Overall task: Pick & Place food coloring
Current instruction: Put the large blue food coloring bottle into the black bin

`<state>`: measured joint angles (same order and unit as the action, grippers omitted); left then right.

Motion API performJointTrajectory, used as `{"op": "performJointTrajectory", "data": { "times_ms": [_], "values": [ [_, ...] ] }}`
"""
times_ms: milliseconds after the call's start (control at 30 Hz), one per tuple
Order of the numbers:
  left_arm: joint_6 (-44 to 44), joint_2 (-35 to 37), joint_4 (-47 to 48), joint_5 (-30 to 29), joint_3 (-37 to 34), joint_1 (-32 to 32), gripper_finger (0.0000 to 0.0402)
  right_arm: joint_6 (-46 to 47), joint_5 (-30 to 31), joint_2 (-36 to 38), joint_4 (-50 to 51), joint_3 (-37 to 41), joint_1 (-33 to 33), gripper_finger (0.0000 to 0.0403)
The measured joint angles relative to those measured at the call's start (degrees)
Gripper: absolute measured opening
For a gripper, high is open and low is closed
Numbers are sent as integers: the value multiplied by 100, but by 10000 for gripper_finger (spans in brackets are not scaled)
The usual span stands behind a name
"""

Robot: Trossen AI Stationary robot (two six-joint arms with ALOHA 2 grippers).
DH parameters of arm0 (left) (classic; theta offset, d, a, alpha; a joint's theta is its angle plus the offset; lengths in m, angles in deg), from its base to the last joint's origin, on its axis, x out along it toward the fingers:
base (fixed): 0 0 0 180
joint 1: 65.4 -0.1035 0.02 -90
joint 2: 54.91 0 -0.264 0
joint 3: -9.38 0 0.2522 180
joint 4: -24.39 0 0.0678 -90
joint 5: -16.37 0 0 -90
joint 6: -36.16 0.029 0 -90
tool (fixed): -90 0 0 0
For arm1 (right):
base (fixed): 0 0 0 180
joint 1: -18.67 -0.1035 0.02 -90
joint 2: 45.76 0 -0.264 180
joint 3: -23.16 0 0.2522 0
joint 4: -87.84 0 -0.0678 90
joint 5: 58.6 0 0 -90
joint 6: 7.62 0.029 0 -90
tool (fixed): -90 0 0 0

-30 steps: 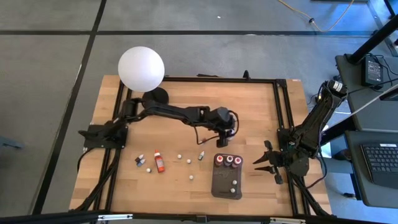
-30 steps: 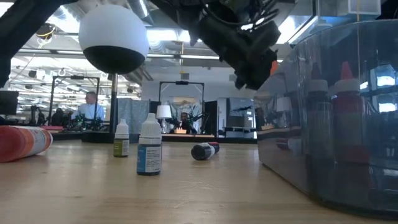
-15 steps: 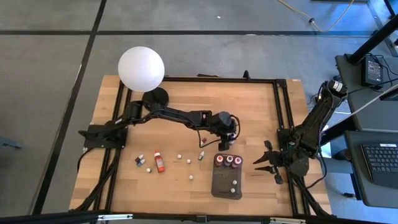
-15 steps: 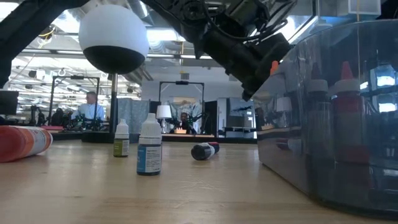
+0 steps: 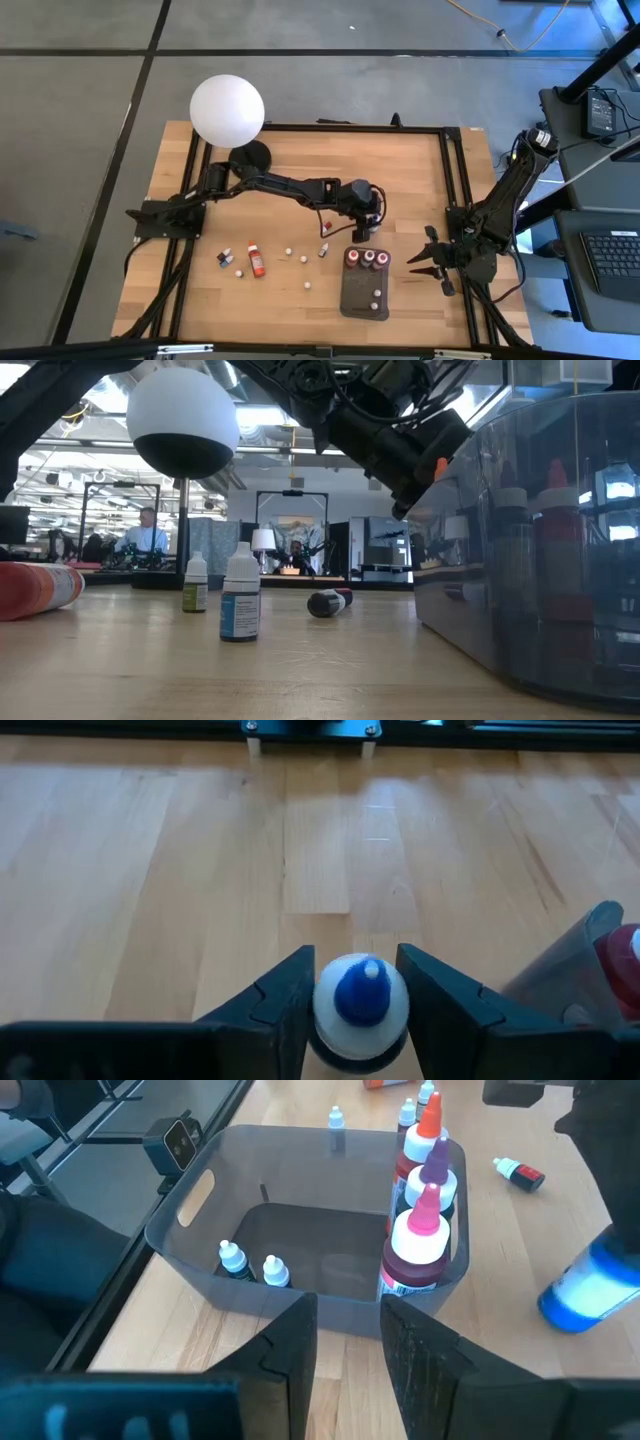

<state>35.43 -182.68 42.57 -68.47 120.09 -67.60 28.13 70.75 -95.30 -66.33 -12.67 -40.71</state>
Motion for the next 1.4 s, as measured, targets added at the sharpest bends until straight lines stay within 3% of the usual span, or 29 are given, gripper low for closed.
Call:
{"op": "performJointTrajectory", "data": {
  "times_ms": [467, 867, 1300, 1400],
  "values": [
    [-1, 0, 4, 2, 0, 22, 151, 0, 0, 0, -2, 0, 0, 115],
    [-62, 39, 111, 11, -2, 22, 237, 0, 0, 0, -4, 0, 0, 115],
    [255, 1633, 1670, -27, -7, -26, 248, 0, 0, 2, -38, 0, 0, 115],
    [350, 2178, 1391, 1, -425, 25, 250, 96, 0, -7, -190, 0, 1, 115]
  ]
}}
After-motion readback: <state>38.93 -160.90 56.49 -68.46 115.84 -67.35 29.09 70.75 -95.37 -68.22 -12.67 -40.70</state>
